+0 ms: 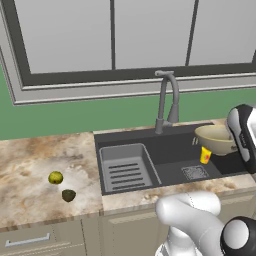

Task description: Remove the pear and kiwi from the sink. Then move the bowl and cup from the counter to the sink for washing.

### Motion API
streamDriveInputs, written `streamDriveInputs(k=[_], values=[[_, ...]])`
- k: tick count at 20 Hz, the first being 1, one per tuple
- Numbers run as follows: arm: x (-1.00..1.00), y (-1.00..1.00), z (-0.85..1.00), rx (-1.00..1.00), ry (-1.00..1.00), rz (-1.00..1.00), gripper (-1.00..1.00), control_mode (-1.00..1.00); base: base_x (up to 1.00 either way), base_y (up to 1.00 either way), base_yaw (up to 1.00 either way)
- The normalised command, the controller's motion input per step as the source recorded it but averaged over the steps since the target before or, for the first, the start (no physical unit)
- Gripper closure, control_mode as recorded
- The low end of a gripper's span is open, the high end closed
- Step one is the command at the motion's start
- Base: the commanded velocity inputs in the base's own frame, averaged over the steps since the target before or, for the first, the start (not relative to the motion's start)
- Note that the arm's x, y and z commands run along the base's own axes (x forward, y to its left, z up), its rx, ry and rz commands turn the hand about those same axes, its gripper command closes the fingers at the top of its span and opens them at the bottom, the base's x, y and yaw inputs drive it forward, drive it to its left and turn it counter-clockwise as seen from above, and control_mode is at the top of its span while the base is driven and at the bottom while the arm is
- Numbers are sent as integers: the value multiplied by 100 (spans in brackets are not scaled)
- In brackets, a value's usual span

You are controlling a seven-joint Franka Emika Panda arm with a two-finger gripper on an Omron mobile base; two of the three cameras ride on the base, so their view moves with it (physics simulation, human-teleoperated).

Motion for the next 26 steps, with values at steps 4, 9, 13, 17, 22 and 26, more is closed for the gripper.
streamDriveInputs(k=[4, 9, 13, 17, 22, 26], values=[[4, 5, -7, 1, 0, 5, 100, -100, 0, 0, 0], [2, 9, -7, 0, 0, 4, 100, -100, 0, 0, 0], [1, 3, -9, 2, 0, 3, 100, -100, 0, 0, 0], [0, 7, -11, 8, 0, 3, 100, -100, 0, 0, 0], [8, 9, -14, 3, 0, 4, 100, -100, 0, 0, 0], [12, 11, -14, 0, 0, 9, 100, -100, 0, 0, 0]])
